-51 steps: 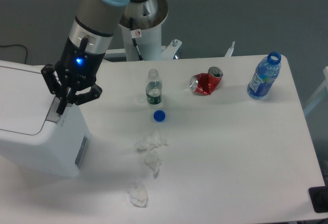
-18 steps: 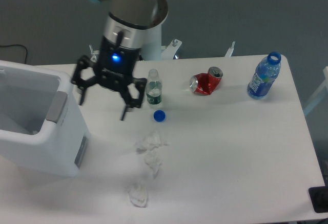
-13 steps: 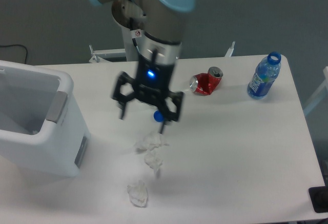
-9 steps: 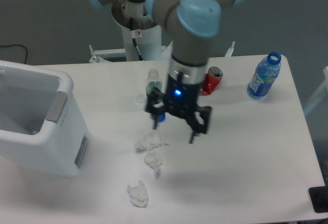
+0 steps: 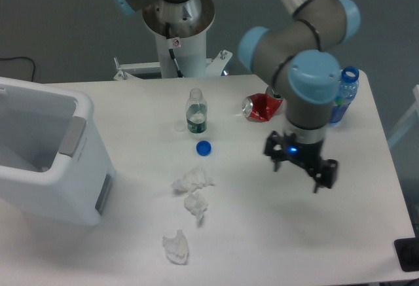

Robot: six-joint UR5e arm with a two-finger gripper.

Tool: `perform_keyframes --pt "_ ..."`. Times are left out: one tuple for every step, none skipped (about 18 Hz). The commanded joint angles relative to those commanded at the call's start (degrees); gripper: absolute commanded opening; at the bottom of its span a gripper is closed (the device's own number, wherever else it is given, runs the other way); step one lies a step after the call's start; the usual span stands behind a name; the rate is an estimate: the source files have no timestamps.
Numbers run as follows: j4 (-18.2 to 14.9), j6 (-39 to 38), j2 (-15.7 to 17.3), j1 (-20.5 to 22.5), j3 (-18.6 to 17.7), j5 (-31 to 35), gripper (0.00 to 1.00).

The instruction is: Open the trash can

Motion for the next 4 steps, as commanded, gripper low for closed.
perform_keyframes --pt "0.00 0.18 -0.80 0.09 1.14 0.09 1.00" --pt "0.00 0.35 -1.15 0.36 1.68 0.00 1.00" --pt "-0.17 0.44 -1.07 0.53 1.51 0.09 1.00" --pt "0.00 0.36 -0.98 0.53 0.99 0.09 1.00"
